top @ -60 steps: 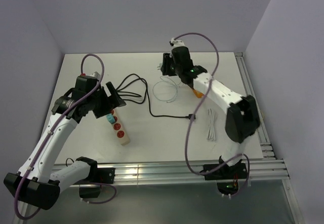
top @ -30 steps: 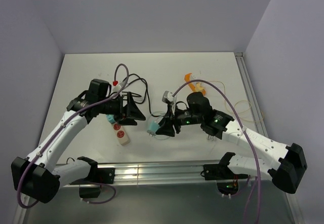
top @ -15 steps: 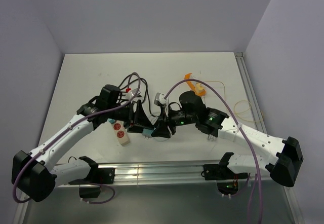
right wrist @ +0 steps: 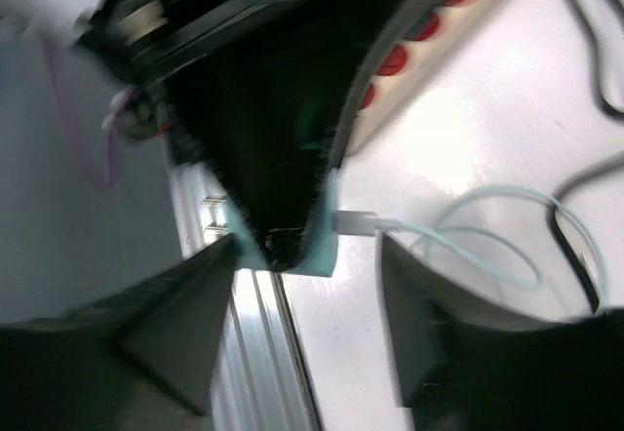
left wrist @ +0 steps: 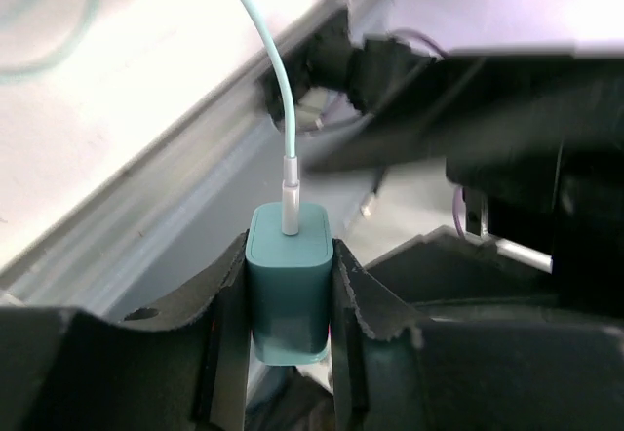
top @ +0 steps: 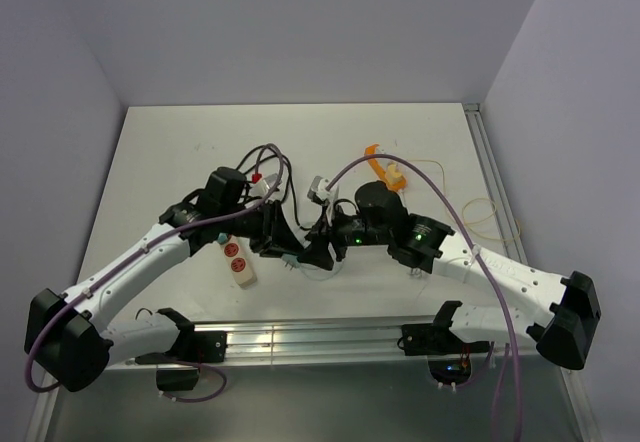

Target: Insert the plug

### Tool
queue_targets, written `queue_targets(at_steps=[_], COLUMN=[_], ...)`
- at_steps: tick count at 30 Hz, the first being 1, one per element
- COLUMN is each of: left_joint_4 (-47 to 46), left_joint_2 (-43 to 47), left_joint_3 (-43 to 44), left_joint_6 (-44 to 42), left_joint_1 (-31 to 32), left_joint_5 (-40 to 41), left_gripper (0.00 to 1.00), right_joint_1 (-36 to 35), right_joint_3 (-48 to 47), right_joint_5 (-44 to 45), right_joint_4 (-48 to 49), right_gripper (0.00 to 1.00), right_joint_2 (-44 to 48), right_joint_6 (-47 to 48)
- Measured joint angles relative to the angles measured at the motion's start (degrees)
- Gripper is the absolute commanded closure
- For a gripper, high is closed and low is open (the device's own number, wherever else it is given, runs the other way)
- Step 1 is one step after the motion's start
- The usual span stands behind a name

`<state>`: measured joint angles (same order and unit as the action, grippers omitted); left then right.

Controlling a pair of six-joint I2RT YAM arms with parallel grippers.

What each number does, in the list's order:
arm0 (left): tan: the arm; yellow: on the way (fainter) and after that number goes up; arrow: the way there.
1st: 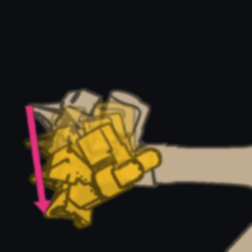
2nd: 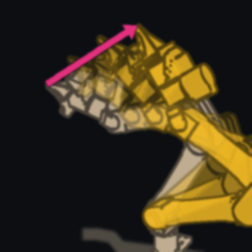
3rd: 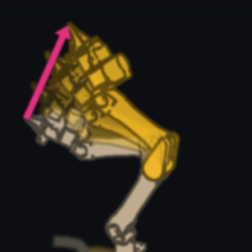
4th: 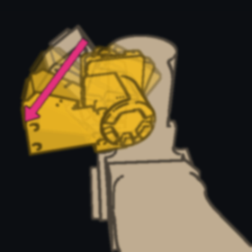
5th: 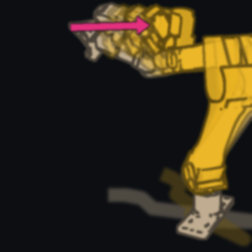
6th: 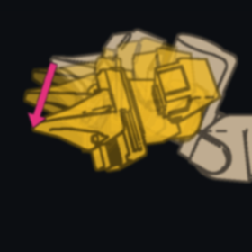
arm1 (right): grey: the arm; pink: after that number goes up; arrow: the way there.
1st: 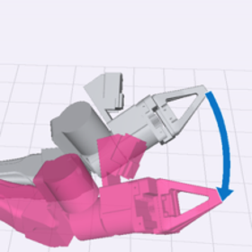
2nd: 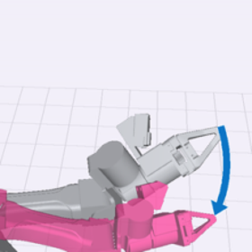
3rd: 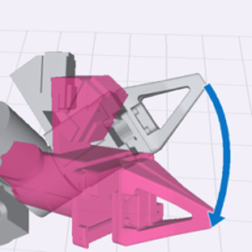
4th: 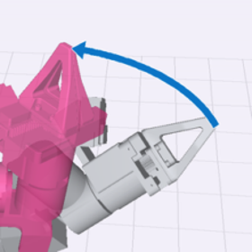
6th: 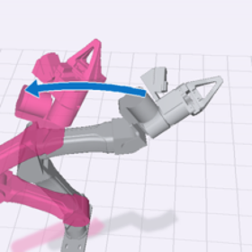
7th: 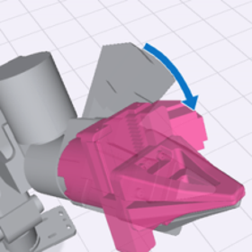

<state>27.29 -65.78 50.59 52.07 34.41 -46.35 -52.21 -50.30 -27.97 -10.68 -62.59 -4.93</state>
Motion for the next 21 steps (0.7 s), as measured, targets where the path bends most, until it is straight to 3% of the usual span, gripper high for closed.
queue_targets(at_steps=[4,9,15,21], left_joint_4=[-0.3,-7.3,-22.2,-27.1], left_joint_2=[0.9,11.7,27.1,30.9], left_joint_3=[2.2,0.5,-7.7,-11.7], left_joint_6=[1.2,5.3,11.7,15.2], left_joint_1=[0.3,0.3,0.5,0.7], left_joint_5=[9.7,25.3,37.5,43.3], left_gripper=[1.00,1.00,1.00,1.00], right_joint_1=[0.2,2.1,2.4,2.4], right_joint_3=[0.0,1.8,11.9,15.1], right_joint_5=[10.4,16.1,13.1,11.4], right_joint_4=[0.5,4.0,25.9,42.5], right_gripper=[0.23,0.26,0.24,0.17], right_joint_2=[0.6,3.5,5.7,1.6], right_joint_6=[-5.7,-20.5,-40.9,-52.7])
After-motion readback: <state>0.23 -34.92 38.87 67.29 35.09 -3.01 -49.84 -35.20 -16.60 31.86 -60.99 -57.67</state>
